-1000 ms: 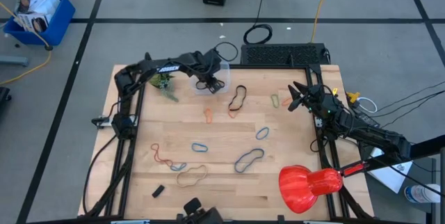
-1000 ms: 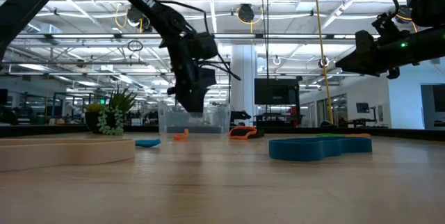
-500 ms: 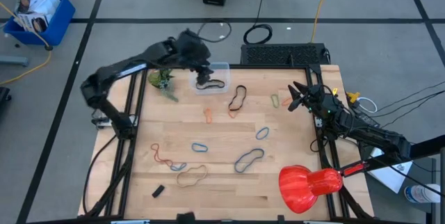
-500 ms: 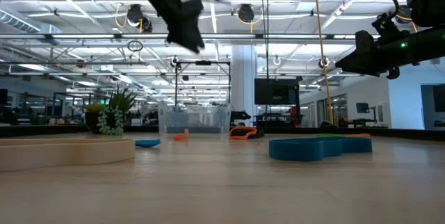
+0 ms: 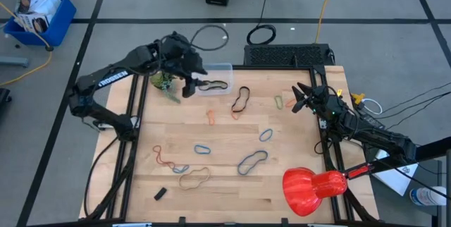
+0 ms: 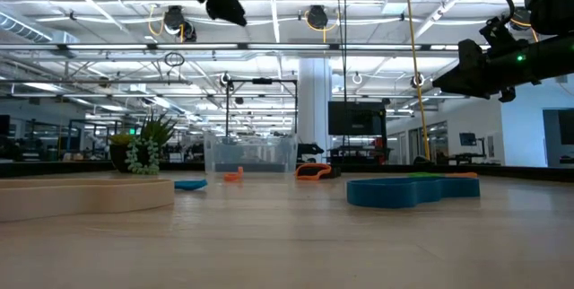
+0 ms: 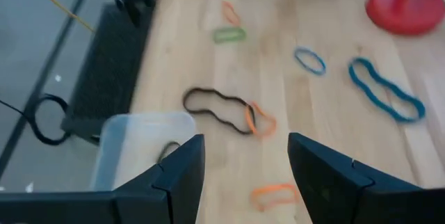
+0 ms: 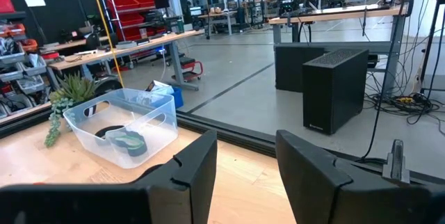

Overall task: Pick and place rubber bands into bin
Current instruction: Put the left orange rubber band into the transparent bin

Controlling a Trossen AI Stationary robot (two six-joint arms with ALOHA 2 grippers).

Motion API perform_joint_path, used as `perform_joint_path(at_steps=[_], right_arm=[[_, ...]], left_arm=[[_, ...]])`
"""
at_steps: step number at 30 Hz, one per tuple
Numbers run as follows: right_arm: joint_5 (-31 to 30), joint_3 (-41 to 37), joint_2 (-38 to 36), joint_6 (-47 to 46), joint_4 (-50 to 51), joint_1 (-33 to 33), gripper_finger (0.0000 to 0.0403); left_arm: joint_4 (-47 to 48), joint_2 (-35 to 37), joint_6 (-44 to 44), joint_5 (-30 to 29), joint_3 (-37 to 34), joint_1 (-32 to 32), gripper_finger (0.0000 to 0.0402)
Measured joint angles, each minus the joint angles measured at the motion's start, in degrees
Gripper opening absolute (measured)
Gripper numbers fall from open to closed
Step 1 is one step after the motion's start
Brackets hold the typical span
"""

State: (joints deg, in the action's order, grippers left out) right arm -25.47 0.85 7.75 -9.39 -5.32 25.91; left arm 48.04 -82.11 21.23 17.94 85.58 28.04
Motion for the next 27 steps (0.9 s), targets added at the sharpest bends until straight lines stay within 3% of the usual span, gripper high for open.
perform_joint_path(at_steps=[3, 7, 11, 15, 27], right_arm=[[0.0, 0.0, 0.0, 0.0, 0.0, 0.0, 0.0141], [0.0, 0.0, 0.0, -0.3, 0.0, 0.0, 0.0141], [0.0, 0.0, 0.0, -0.4, 0.0, 0.0, 0.0141], [0.0, 0.0, 0.1, -0.4, 0.0, 0.0, 0.0141], [0.0, 0.0, 0.8, -0.4, 0.0, 0.0, 0.0141]], left_arm=[[1.4, -2.2, 0.8, 0.0, -0.9, -2.2, 0.0214], [1.7, -4.3, 11.6, -0.2, -4.8, -6.1, 0.0214], [1.3, -6.7, 20.1, -5.0, -9.0, -10.1, 0.0214], [-2.8, -10.1, 20.2, -10.6, -11.8, -12.1, 0.0214], [-7.0, -22.6, 21.2, -10.7, -12.1, -12.5, 0.0214]])
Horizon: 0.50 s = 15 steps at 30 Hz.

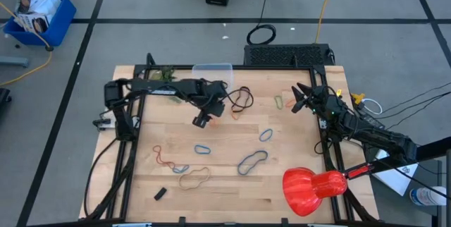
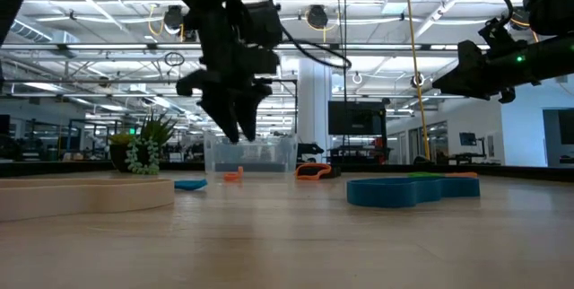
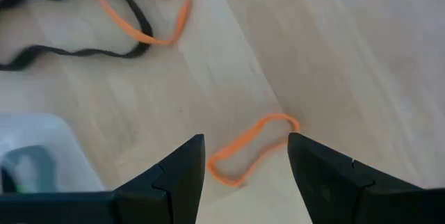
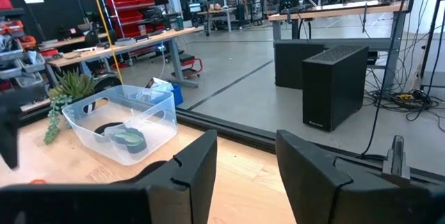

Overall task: Pick and place rubber bands into bin
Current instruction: Put the left orange rubber band into the transparent bin

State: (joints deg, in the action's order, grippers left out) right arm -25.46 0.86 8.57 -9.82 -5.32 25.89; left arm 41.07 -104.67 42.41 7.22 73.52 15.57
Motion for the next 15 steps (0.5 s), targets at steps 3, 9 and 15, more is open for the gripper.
perform_joint_path(at_steps=[3, 9, 15], right_arm=[[0.0, 0.0, 0.3, 0.0, 0.0, 0.0, 0.0141], [0.0, 0.0, 0.5, 0.0, 0.0, 0.0, 0.0141], [0.0, 0.0, 0.6, 0.0, 0.0, 0.0, 0.0141]], left_arm=[[-0.8, -2.6, 0.0, -1.0, 0.0, 0.0, 0.0214], [-0.8, -6.4, 0.4, -3.2, 0.1, 0.0, 0.0214], [-0.5, -7.5, 0.4, -4.2, 0.1, 0.0, 0.0214]])
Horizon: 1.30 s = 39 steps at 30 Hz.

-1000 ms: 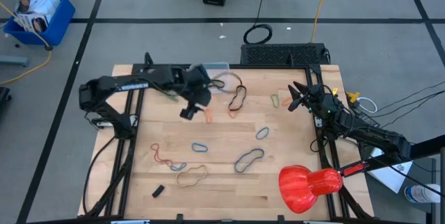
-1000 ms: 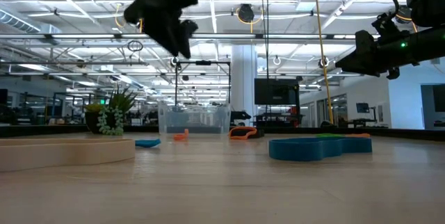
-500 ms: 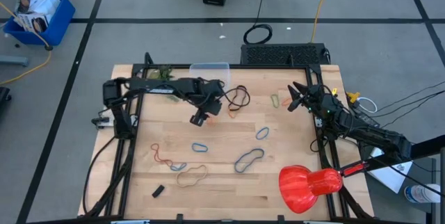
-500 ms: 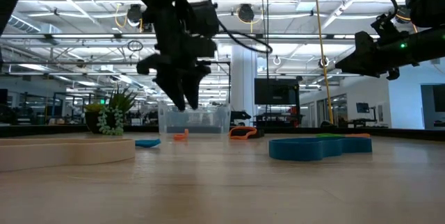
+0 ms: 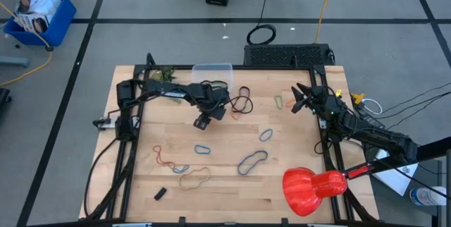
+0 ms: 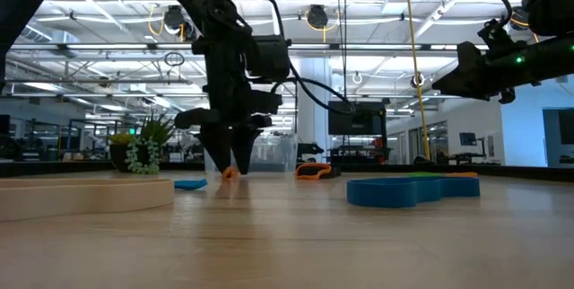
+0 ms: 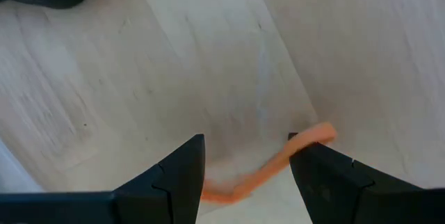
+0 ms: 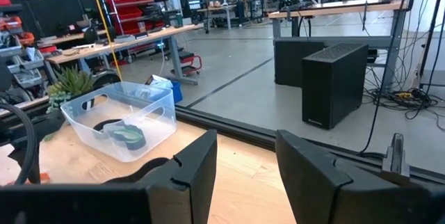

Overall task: Pick and place rubber bands into bin
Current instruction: Put the left orange rubber band into the transparent bin

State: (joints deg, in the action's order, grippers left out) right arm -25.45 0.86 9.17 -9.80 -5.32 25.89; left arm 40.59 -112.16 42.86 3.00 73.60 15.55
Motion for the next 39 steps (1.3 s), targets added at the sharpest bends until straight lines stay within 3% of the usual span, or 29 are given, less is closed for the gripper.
perform_joint_path(at_steps=[12, 17, 26, 39], right_arm=[[0.0, 0.0, 0.2, 0.0, 0.0, 0.0, 0.0141], [0.0, 0.0, 0.2, 0.0, 0.0, 0.0, 0.0141], [0.0, 0.0, 0.2, 0.0, 0.0, 0.0, 0.0141], [0.0, 0.0, 0.2, 0.0, 0.0, 0.0, 0.0141]], left_arm=[[-0.3, 0.0, -0.9, 0.6, 0.0, -0.1, 0.0199], [-0.3, 0.0, -1.3, 4.7, 0.0, -0.2, 0.0138], [-0.3, 0.0, -1.2, 4.7, 0.0, -0.2, 0.0014], [3.8, 3.1, -3.2, 4.5, 0.0, 0.0, 0.0007]])
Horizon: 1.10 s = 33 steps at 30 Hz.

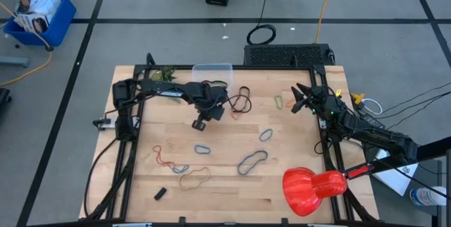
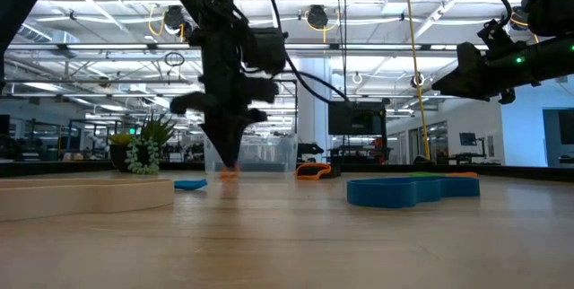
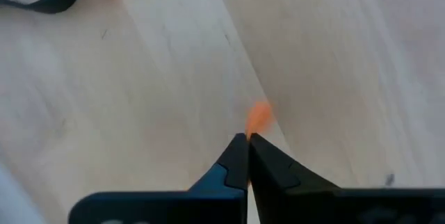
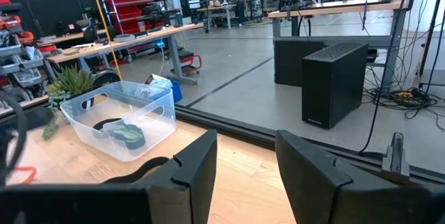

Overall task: Pick and place rubber bands into bin
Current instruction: Put the left orange rubber band into the transparent bin

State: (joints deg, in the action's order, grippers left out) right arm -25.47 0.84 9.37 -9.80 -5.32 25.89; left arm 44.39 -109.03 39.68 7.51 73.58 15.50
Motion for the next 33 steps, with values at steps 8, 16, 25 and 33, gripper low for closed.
perform_joint_path(at_steps=[8, 16, 25, 33], right_arm=[[0.0, 0.0, 0.2, 0.0, 0.0, 0.0, 0.0141], [0.0, 0.0, 0.2, 0.0, 0.0, 0.0, 0.0141], [0.0, 0.0, 0.2, 0.0, 0.0, 0.0, 0.0141], [0.0, 0.0, 0.2, 0.0, 0.0, 0.0, 0.0141]], left_arm=[[1.8, 14.1, -4.2, 0.0, 0.0, 0.6, 0.0004], [-2.7, 31.7, -9.7, 0.0, 0.0, 0.7, 0.0005], [-10.2, 42.9, -13.3, 0.0, 0.0, 0.7, 0.0006], [-15.0, 41.5, -21.4, -9.6, 0.0, 0.7, 0.0004]])
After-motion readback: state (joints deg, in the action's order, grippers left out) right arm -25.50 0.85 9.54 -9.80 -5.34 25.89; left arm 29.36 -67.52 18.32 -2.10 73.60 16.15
